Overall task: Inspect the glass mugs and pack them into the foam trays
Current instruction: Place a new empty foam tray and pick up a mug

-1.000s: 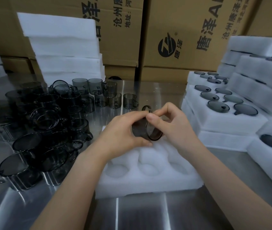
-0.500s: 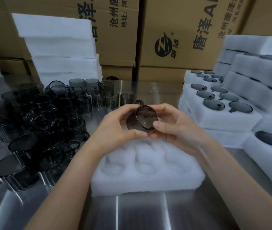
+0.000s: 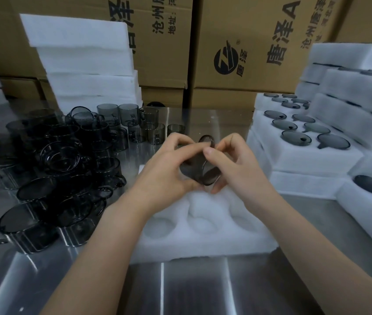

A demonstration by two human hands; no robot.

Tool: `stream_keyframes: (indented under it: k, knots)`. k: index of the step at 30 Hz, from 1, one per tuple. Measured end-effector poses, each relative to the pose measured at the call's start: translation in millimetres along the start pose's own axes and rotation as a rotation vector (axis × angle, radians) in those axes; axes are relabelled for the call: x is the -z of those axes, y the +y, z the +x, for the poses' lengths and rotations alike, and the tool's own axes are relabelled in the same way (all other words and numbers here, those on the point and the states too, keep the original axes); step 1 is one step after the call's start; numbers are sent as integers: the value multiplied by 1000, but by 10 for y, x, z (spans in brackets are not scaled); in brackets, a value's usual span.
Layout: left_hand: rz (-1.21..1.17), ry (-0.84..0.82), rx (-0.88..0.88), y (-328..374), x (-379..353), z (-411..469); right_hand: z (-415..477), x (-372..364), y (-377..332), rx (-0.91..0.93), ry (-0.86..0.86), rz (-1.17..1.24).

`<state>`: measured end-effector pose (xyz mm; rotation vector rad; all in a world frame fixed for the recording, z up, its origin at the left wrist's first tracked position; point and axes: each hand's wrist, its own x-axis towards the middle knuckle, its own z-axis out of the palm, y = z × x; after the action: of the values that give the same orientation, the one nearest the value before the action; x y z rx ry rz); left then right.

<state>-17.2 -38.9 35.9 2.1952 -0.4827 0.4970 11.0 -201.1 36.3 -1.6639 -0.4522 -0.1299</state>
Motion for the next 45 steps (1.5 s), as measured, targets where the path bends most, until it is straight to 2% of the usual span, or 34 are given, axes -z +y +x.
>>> stream_keyframes:
  k: [3,5,9,12,15,18,22,26,29,32,37,41,45]
  knots:
    - [-63,42,10,38,15,-6,-4,56,-45,-70,-95,188]
    - [-176,68,76,61,33,-1,-4,107,-72,-116,-141,315]
    - [-369,102,316,70,45,1,8,127,-99,-136,-100,470]
    - [-525,33,429,77,59,15,14,117,-104,-90,-50,461]
    - [-578,-72,380,93,27,19,0,109,-137,-50,-7,315]
    - [-583,-60,328,58,-8,55,-5,108,-183,-11,23,203]
    - [-707,-96,302,-29,-1,107,0,102,-231,64,68,82]
    - [-778,-111,271,-91,13,142,-15,67,-263,64,92,0]
    - [-746,-74,252,-90,17,147,4,65,-267,32,83,-1]
    - [-614,16,222,-47,27,156,16,56,-187,-33,94,-15]
    - [-464,75,136,14,-1,104,12,20,-152,-181,28,109]
    - [-498,197,154,-1,-26,91,9,10,-91,-120,-102,186]
    - [-632,202,165,-80,19,80,16,32,-37,-46,-304,282]
